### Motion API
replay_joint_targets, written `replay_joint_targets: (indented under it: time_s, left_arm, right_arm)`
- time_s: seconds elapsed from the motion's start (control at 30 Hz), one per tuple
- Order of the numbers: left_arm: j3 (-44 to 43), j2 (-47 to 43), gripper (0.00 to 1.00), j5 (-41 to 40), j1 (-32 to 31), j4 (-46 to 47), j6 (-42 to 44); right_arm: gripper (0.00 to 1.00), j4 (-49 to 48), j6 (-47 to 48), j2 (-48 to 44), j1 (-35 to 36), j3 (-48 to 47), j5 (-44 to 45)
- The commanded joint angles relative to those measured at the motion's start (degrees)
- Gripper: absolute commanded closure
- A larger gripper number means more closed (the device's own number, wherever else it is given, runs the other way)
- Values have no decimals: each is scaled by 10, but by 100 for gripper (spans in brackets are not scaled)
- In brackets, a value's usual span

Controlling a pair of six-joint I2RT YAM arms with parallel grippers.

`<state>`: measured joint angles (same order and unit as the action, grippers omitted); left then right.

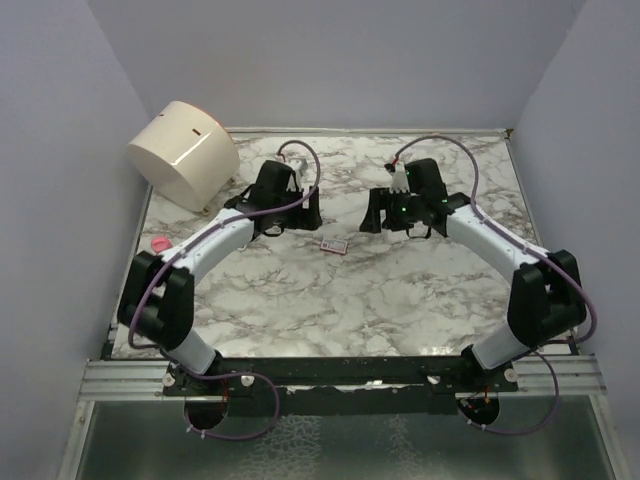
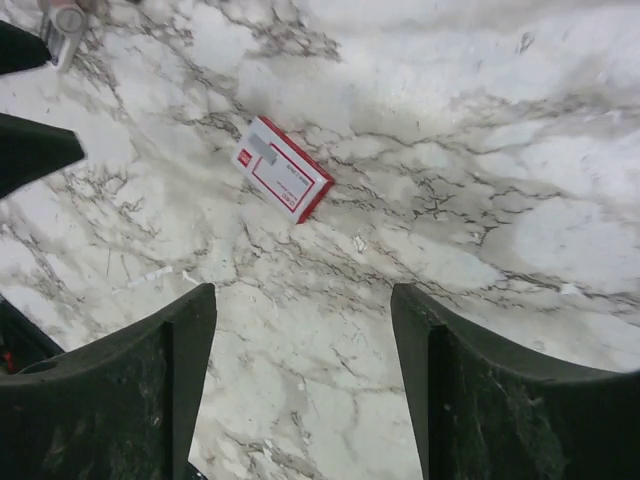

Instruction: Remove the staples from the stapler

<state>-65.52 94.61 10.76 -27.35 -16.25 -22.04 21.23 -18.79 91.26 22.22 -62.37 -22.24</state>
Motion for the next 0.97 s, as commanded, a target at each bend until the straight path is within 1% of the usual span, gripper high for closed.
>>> replay_joint_targets:
  time_s: [0.0,0.1,0.13,0.17,0.3,0.4,0.53,0.67,0.83,0.87,0.93]
  left_arm:
    - [-26,-155,15,-95,2,-31,51]
    - [-69,-230,10,-135,2,-52,68]
    - [-85,-253,9,-149,2,-59,74]
    - [-101,-275,7,-161,2,-63,80]
    - [-143,-356,1,-216,2,-62,104]
    - [-152,-412,1,-253,2,-43,118]
    - [-156,-459,1,-287,2,-22,127]
    - [-159,-476,1,-297,2,-18,134]
    - [-155,-471,1,-300,2,-22,141]
    - [-154,-470,1,-299,2,-23,142]
    - [-154,-468,1,-296,2,-22,141]
  right_arm:
    - [27,141,92,-119,34,-120,107]
    - [18,159,110,-198,35,-180,96]
    - [5,158,116,-225,35,-192,95]
    - [0,155,120,-251,35,-204,96]
    - [1,144,129,-345,35,-229,124]
    - [1,142,135,-389,35,-247,146]
    - [1,142,136,-418,35,-266,175]
    - [1,129,132,-433,35,-260,198]
    - [1,138,125,-426,35,-267,220]
    - [1,128,128,-430,35,-257,218]
    - [1,132,121,-427,35,-257,238]
